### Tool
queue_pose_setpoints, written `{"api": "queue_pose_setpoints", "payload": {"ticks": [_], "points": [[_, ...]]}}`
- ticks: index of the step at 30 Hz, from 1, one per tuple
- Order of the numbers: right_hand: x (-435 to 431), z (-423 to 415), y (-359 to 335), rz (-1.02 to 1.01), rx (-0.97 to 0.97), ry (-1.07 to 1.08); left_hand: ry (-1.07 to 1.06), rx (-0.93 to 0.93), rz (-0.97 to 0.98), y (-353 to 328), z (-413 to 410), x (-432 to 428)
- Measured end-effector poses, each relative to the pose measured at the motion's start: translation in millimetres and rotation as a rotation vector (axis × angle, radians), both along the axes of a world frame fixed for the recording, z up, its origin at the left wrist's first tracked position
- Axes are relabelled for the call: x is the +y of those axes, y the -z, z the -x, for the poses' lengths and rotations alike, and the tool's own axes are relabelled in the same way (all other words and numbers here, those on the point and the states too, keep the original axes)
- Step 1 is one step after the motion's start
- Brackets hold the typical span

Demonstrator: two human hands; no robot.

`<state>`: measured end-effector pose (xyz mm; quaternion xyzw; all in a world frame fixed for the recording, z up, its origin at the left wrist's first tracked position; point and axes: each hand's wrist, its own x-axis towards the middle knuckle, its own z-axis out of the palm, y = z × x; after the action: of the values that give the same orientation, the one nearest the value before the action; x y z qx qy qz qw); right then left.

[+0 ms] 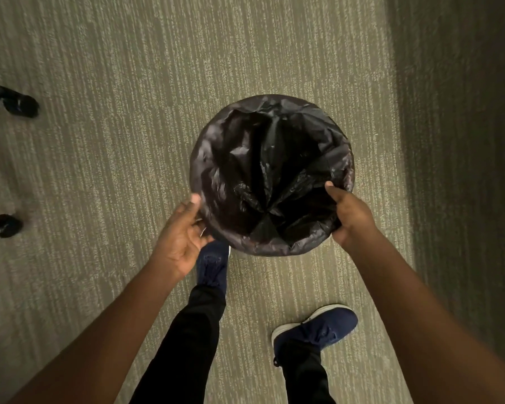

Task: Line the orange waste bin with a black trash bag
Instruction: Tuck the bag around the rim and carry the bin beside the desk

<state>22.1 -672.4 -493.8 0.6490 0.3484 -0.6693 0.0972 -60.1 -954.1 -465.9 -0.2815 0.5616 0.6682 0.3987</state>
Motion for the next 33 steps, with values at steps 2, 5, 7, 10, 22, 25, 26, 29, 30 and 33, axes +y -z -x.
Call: {"api": "queue_pose_setpoints", "payload": {"ticks": [2,5,7,10,22,25,26,29,30,33], "points": [[-1.6,-4.0,-14.8,0.019,-0.012,0.072,0.150,0.022,0.003,-14.2,-7.9,8.5],[-8.5,-10.1,-44.1,0.044,-0.010,0.159,0.267,0.121,-0.002,-40.2,-13.9,30.3],[-13.2,-11.1,-68.1,0.070,0.014,0.229,0.267,0.207,-0.016,-61.1,-13.0,44.2],[-15.9,-8.4,-108.9,0.122,0.048,0.350,0.391,0.355,-0.030,-100.1,-14.2,63.6],[-19.5,-23.1,-261.1,0.118,0.091,0.533,-0.373,-0.205,-0.007,-249.9,-44.2,168.1],[-8.6,-35.5,-281.4,0.072,0.060,0.538,-0.336,-0.173,-0.081,-283.5,-60.5,184.8],[-4.7,-41.1,-287.3,0.058,0.047,0.543,-0.322,-0.164,-0.103,-292.4,-66.3,191.0],[6.7,-60.1,-300.4,0.007,0.026,0.560,-0.277,-0.137,-0.104,-313.7,-83.2,208.3],[11.0,-66.1,-305.9,-0.008,0.022,0.569,-0.236,-0.127,-0.090,-321.0,-88.1,214.6],[24.7,-84.2,-322.1,-0.063,0.018,0.584,-0.050,-0.064,-0.010,-342.1,-104.3,231.6]]}}
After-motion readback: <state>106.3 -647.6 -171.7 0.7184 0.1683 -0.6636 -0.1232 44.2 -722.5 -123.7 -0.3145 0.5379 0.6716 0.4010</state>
